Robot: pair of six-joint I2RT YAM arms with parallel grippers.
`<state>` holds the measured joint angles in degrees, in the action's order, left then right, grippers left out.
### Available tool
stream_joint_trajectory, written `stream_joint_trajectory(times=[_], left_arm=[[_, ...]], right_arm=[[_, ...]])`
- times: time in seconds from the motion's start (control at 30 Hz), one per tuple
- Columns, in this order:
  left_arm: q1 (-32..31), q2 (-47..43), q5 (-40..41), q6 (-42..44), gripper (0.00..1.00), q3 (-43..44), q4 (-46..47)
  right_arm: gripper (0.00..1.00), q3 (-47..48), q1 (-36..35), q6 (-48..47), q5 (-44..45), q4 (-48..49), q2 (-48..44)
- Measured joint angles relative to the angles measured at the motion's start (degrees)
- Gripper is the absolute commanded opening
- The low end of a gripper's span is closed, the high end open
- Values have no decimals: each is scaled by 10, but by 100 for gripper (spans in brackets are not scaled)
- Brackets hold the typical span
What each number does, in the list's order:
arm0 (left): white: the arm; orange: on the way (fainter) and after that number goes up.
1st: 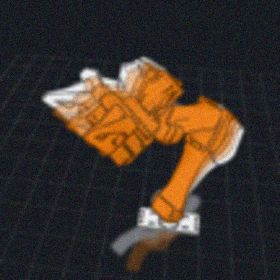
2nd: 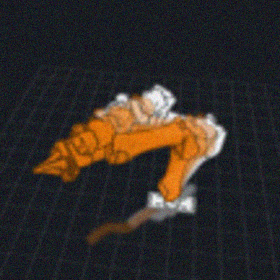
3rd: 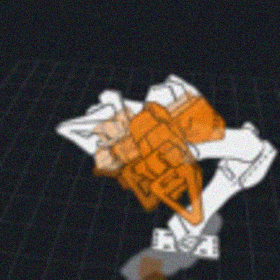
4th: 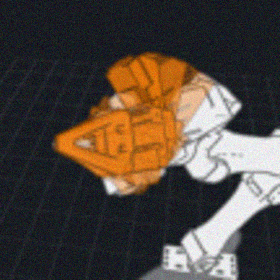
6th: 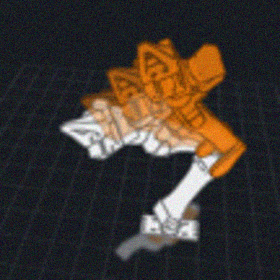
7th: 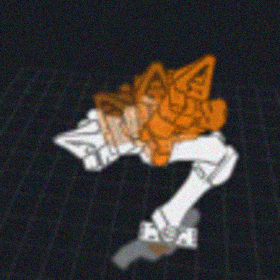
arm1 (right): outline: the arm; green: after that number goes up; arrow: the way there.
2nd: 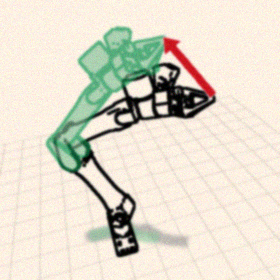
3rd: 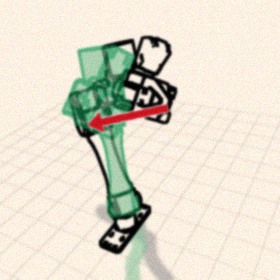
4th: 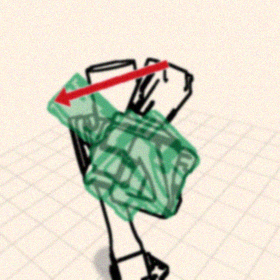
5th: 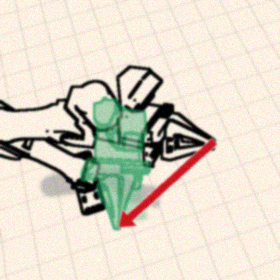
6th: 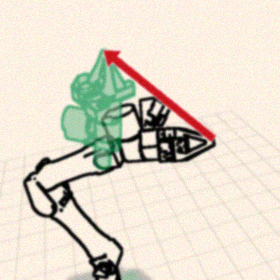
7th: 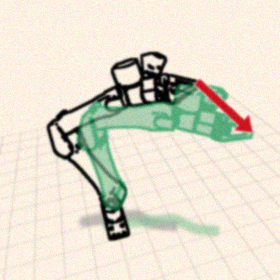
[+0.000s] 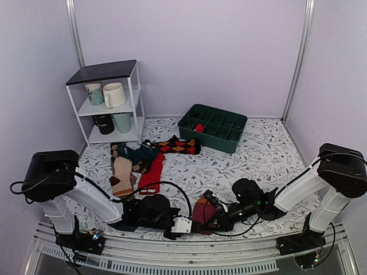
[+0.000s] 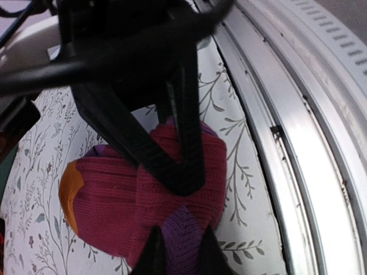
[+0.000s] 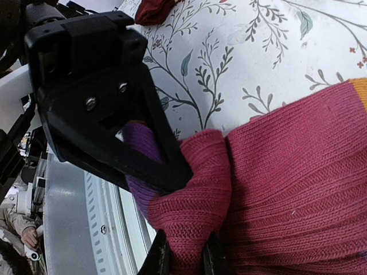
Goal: Roll the socks
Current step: Roll a pair of socks at the center of the board.
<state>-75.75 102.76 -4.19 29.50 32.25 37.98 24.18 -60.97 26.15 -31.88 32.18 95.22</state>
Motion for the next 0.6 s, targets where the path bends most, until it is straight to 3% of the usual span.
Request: stream_joint_trajectory(times=[0.23,0.4,0.6], left_arm=[[3,-2,-19,-27,0,12,-20],[22,1,-69,-62,0,49,-75],[43,17,-126,-92,0,96,-137]], right_arm=[[36,0,2,-4,13,-15,-12],[55,-37,-7,-45,106,-52,-106],[58,-158,-23,-135,229,21,-278]])
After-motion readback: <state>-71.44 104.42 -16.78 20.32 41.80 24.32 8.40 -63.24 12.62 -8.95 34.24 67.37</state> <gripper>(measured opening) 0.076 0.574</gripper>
